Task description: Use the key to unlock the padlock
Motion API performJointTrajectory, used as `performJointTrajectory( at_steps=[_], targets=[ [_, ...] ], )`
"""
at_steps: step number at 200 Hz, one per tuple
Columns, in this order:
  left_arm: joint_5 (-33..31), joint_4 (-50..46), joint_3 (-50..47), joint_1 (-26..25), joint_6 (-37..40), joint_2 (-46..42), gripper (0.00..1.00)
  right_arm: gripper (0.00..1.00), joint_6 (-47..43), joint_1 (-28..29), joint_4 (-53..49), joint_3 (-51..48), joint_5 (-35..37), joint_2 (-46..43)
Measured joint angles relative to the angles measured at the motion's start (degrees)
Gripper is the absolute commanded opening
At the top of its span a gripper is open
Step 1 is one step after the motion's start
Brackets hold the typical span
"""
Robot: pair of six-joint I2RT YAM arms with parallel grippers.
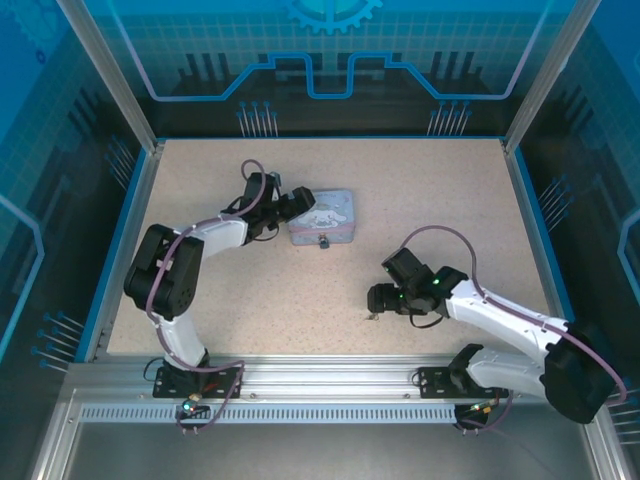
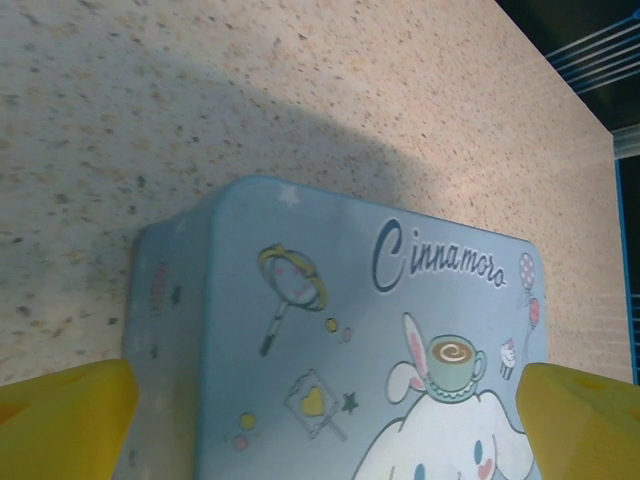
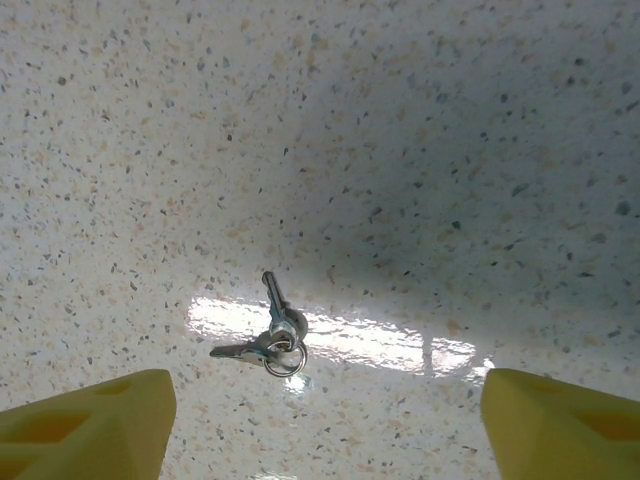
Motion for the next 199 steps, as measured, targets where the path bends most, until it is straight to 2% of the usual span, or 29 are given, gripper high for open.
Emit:
performJointTrajectory(
  at_steps=[67,104,199],
  targets=[
    [-4.8,-1.5,-8.5,3.5,2.4,-16.7,0.99,0.46,-0.1,2.3,0.4,3.5,-1.6,9.9],
    [-5.5,-2.5,-11.5,4.2,2.7,-21.4,0.99,0.42,-0.4,2.4,0.7,5.1,-1.9,13.1],
    [-5.6,-4.0,-12.2,4.5,3.7,-22.9,0.99,0.32,-0.5,2.4,1.5,6.2,-3.8,19.0]
  ],
)
